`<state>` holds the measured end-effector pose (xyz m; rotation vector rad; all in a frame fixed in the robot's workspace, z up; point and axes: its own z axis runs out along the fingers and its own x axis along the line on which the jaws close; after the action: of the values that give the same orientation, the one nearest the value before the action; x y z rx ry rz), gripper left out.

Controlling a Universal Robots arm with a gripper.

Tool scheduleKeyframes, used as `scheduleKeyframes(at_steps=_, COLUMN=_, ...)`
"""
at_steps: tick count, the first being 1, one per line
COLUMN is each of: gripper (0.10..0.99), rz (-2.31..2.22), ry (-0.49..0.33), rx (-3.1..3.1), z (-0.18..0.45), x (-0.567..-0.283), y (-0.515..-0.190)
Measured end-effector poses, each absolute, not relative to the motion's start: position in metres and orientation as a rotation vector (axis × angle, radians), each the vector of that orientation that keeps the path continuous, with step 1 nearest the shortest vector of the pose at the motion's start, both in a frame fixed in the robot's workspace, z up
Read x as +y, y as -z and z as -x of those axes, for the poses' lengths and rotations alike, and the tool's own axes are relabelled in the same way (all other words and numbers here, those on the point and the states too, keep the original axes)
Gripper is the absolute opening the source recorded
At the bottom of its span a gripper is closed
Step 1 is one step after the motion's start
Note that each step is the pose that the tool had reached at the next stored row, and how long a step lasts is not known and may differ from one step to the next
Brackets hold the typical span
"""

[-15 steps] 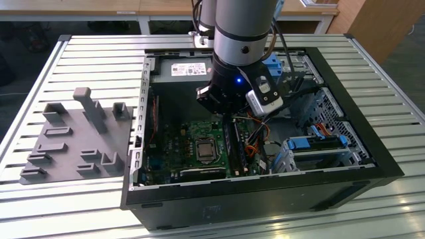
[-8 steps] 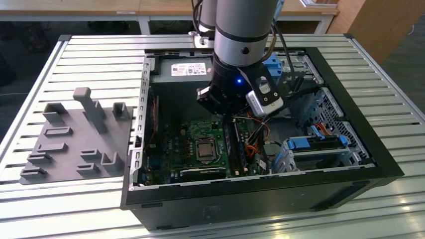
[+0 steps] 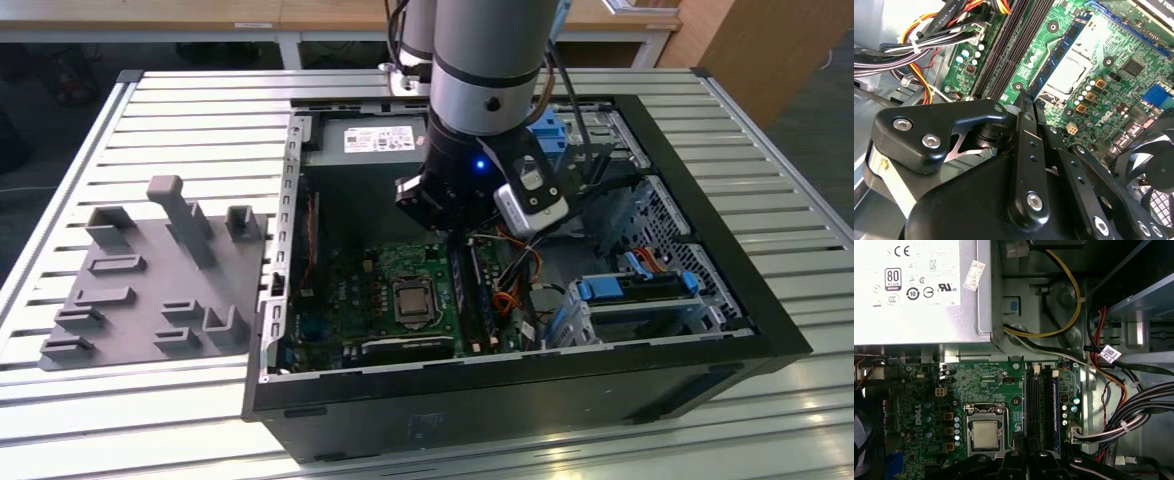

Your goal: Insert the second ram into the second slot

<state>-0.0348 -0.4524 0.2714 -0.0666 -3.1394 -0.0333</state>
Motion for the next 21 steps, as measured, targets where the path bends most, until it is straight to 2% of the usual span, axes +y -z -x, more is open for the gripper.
scheduleKeyframes(at_steps=21, gripper=0.137, rz=0.066, ry=0.032, rx=-3.139, z=0.0331, x=-0.4540, y=-0.2676)
